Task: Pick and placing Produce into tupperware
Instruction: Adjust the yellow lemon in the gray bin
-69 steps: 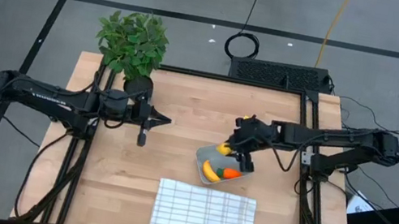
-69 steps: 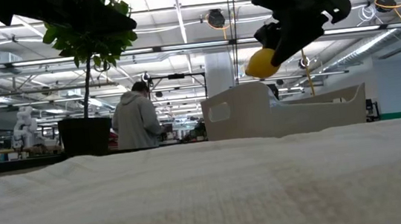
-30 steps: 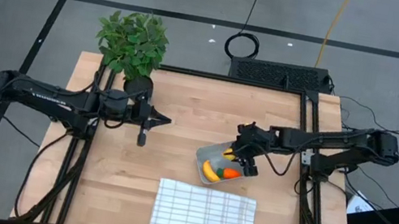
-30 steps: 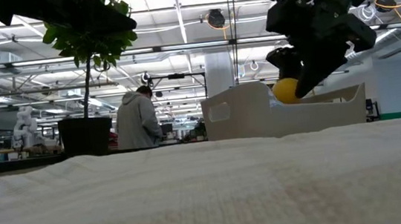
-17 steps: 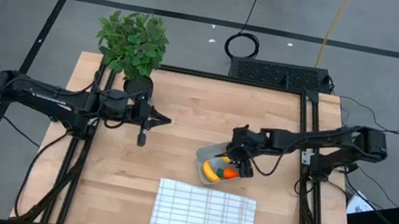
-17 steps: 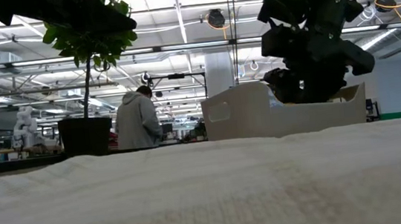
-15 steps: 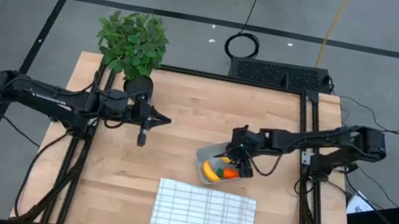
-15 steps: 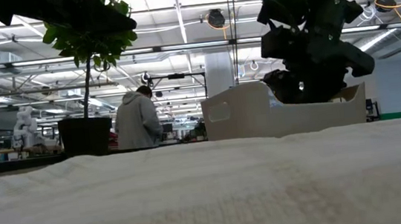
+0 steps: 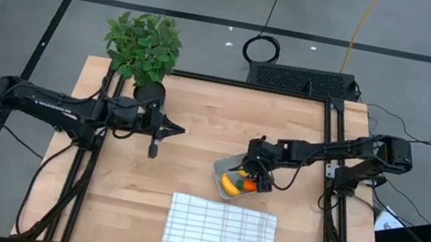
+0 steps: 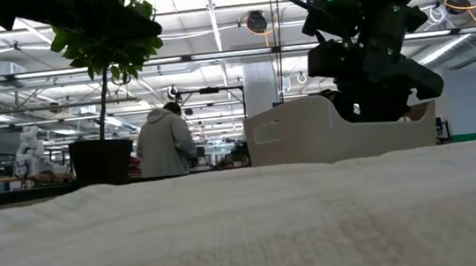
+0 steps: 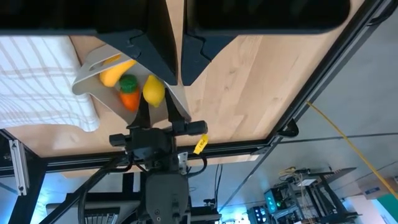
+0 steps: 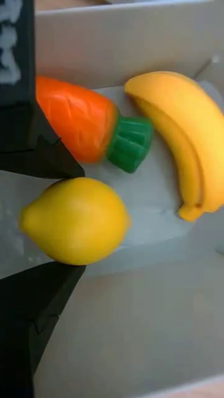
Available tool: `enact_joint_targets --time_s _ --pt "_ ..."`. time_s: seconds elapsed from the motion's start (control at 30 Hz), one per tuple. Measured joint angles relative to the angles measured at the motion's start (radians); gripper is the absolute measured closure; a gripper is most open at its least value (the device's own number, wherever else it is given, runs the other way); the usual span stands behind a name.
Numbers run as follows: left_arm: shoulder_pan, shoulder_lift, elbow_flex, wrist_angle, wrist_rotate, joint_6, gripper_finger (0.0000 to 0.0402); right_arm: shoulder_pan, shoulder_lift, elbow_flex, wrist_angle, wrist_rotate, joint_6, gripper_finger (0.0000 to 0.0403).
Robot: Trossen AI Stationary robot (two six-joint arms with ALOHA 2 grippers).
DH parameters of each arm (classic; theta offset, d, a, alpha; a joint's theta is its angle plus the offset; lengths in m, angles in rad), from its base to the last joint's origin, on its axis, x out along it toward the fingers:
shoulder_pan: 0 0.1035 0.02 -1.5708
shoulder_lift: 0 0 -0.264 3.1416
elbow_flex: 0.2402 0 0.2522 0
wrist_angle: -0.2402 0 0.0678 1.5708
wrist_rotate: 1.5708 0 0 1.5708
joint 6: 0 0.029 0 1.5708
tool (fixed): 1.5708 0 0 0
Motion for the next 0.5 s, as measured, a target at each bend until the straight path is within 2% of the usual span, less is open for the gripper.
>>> enact_joint_targets --time_s 0.5 --pt "0.000 0.000 0.000 -0.012 0.000 -0.002 0.0376 0.000 0.000 0.000 -0.007 0.000 0.017 0.0212"
